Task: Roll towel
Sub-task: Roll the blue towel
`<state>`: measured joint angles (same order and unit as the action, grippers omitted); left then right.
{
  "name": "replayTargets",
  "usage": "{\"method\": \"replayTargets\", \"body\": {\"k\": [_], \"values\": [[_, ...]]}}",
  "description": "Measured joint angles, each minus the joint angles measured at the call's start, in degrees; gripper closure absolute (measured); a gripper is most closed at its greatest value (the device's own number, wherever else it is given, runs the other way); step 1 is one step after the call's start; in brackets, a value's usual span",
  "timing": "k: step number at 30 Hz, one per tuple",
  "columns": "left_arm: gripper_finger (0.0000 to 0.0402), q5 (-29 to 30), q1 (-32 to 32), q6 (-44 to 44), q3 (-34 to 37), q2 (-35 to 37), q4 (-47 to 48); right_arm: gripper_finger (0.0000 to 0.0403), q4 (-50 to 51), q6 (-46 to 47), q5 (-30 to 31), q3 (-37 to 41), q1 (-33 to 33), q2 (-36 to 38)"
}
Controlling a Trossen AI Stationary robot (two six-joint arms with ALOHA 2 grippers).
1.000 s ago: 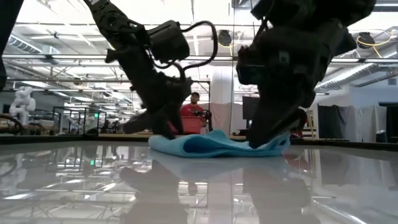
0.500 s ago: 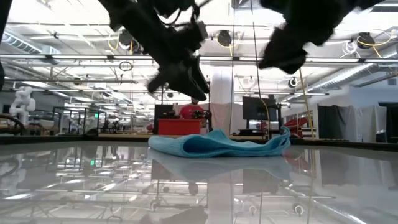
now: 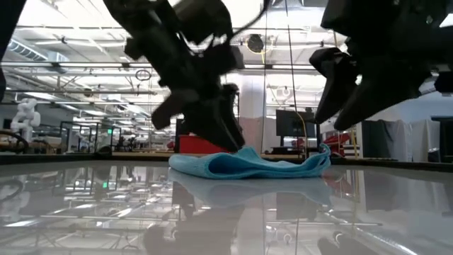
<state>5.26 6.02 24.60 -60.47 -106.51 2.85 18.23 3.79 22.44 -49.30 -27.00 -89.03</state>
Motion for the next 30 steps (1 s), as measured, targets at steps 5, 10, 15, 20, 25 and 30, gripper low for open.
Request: {"method": "replayTargets", "body": {"k": [5, 10, 15, 20, 25, 30], "values": [[0.0247, -3.42, -1.01, -2.68, 0.00, -2.86, -1.25, 0.0235, 1.14, -0.01, 0.09, 0.00, 0.00, -0.05], [0.0247, -9.58, -1.18, -4.80, -0.05, -4.23, -0.79, 0.0245, 1.35, -0.20, 0.04, 0.00, 0.39, -0.07], [0.0247, -12.60, -0.19, -4.30, -0.23, -4.29, 2.14, 0.0254, -0.21, -0.14, -0.27, 0.00, 0.44, -0.07], [0.0247, -12.70, 1.79, 0.52, -0.32, -4.14, 5.88, 0.0257, -2.70, -0.19, -3.05, 0.00, 0.39, -0.19], [0.0247, -11.70, 3.60, 4.43, -0.22, -3.24, 7.55, 0.0257, -8.63, -2.97, -6.38, 0.00, -0.16, -2.48], [0.0247, -5.22, 6.33, 9.83, 0.11, -0.28, 11.24, 0.0257, -12.59, -7.96, -7.82, 0.00, -1.42, -6.06]]}}
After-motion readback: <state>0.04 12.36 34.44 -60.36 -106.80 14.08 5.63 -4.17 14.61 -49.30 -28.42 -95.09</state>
